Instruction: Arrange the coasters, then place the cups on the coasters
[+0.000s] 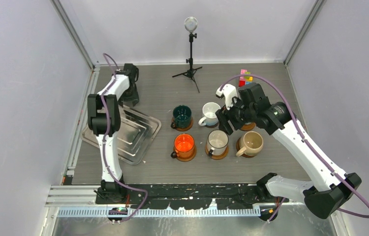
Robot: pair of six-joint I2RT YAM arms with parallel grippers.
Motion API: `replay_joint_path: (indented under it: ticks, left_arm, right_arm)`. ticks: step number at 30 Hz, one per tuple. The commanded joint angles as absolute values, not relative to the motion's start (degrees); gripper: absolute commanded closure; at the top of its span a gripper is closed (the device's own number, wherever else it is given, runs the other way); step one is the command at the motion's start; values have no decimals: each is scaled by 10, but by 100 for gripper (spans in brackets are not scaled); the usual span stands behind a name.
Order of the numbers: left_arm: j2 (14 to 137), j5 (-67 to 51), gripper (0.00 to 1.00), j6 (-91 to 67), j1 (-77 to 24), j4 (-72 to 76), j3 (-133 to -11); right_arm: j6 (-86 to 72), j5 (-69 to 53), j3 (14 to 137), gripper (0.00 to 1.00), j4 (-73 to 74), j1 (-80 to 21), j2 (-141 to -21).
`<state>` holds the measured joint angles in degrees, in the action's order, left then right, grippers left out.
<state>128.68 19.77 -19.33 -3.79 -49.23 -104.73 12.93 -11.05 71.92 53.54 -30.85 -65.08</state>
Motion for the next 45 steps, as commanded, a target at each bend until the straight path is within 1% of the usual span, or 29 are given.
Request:
replay_joint_path:
  ticks: [1, 5, 8, 9, 13, 18, 20, 23, 28, 32, 34, 36, 39, 42, 45]
  left_arm:
    - [1248, 170, 42, -222, -23, -491, -997]
    - [1243, 168, 42, -235, -15, -486, -994]
    - [1262, 149, 44, -258, -6, -514, -1003]
    - [1268, 142, 46, -266, -5, -521, -1003]
    - [1265, 104, 63, -255, -6, -492, -971]
    - [1271, 101, 68, -199, -40, -484, -965]
    - [1271, 99, 72, -174, -55, -484, -962]
    - [1261, 91, 82, -139, -71, -472, -943]
    - [1239, 83, 86, -111, -86, -481, -913]
    - [1205, 71, 87, -118, -89, -483, -868]
    - [1184, 59, 89, -123, -95, -485, -839]
    - [1162, 49, 92, -126, -112, -480, -803]
    - [1131, 33, 94, -125, -135, -464, -751]
    - [1120, 22, 96, -113, -152, -454, -722]
    - [1113, 25, 96, -106, -163, -445, -709]
  right_arm:
    - [133, -98, 747, 30, 533, -303, -638]
    - [138, -100, 749, 30, 535, -304, -644]
    - [140, -99, 753, 30, 536, -304, -649]
    - [141, -99, 755, 30, 537, -304, -650]
    - [147, -94, 755, 30, 543, -304, -651]
    - [146, -92, 752, 30, 547, -305, -650]
    - [147, -91, 752, 30, 546, -304, -650]
    - [147, -89, 752, 30, 546, -304, -650]
    - [149, -88, 750, 30, 546, -304, -648]
    - [151, -89, 749, 30, 546, -304, -647]
    - [152, -89, 747, 30, 545, -304, -646]
    - [151, -89, 746, 30, 545, -304, -646]
    - [151, -92, 746, 30, 545, -304, -644]
    - [151, -92, 746, 30, 549, -304, -642]
    - [151, -93, 744, 30, 552, -304, -640]
